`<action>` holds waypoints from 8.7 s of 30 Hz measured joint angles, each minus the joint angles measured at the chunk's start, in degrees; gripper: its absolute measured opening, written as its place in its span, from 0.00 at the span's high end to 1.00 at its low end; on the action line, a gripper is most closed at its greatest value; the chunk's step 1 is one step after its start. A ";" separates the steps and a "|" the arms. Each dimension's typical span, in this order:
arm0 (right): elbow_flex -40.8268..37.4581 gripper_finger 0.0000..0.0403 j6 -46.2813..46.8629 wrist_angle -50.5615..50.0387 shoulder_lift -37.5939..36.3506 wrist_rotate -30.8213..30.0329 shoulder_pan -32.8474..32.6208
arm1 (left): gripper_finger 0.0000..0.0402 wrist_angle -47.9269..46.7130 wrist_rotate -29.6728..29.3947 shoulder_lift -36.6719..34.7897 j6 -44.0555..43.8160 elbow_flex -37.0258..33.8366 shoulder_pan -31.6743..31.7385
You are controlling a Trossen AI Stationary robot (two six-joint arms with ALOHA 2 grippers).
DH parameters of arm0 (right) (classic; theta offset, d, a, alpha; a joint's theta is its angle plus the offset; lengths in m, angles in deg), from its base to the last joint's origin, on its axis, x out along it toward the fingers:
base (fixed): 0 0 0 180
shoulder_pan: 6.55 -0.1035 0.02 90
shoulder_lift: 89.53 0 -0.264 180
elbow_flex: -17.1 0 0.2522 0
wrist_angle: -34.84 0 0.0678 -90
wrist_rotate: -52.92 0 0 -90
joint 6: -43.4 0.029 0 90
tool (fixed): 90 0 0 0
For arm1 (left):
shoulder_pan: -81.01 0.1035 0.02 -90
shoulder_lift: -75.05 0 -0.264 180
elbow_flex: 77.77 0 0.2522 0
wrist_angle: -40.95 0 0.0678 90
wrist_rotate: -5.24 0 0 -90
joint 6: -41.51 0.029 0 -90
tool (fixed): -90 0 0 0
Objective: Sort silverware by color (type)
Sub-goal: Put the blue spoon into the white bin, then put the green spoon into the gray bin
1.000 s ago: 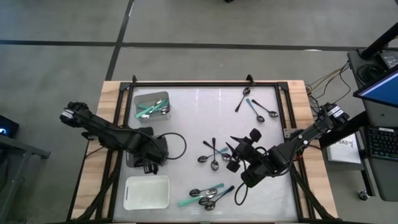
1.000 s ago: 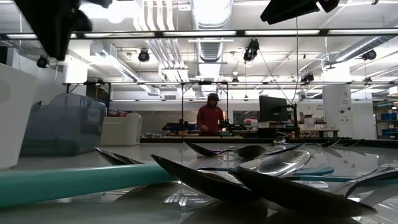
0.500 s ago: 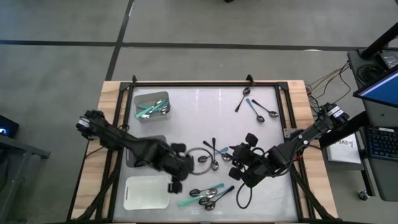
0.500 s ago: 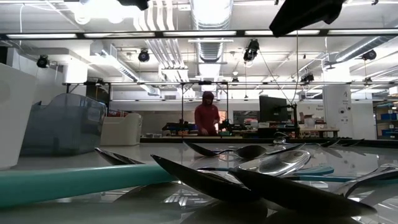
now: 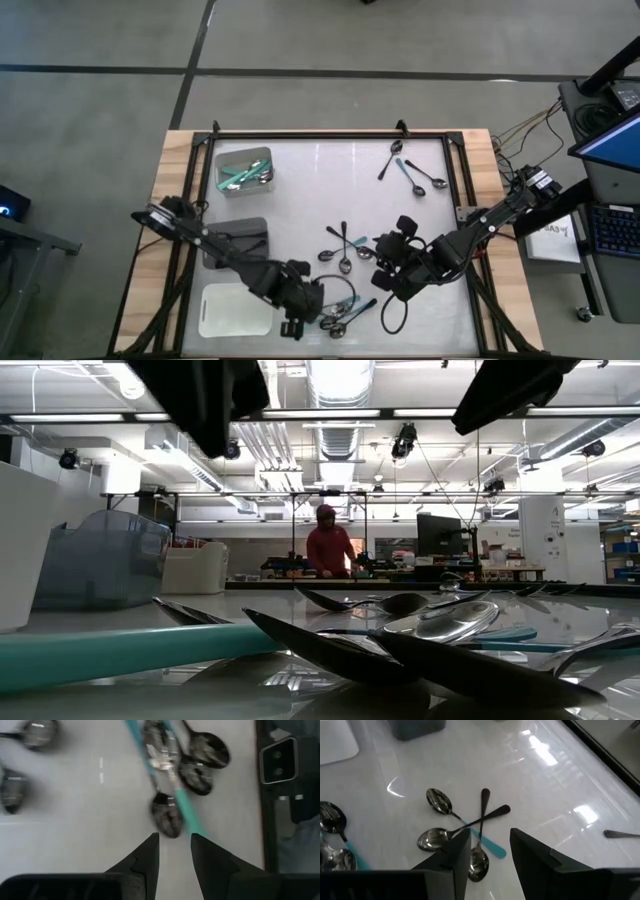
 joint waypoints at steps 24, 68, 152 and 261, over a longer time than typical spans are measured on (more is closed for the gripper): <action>0.00 0.67 -2.04 -5.84 -0.01 0.44 0.00 | 0.77 14.17 -8.57 8.01 -6.76 0.04 -0.41; 0.00 0.69 -5.23 -8.93 -0.01 0.34 0.02 | 1.00 6.04 -11.54 13.17 -11.72 1.88 3.67; -0.04 0.69 -0.42 -9.45 -0.04 5.61 0.52 | 0.76 -1.55 -19.68 -2.66 -34.73 -0.63 -15.66; -0.11 0.69 1.02 -6.28 -0.04 5.89 0.52 | 0.86 6.16 -12.29 -1.09 -24.57 -11.26 -5.20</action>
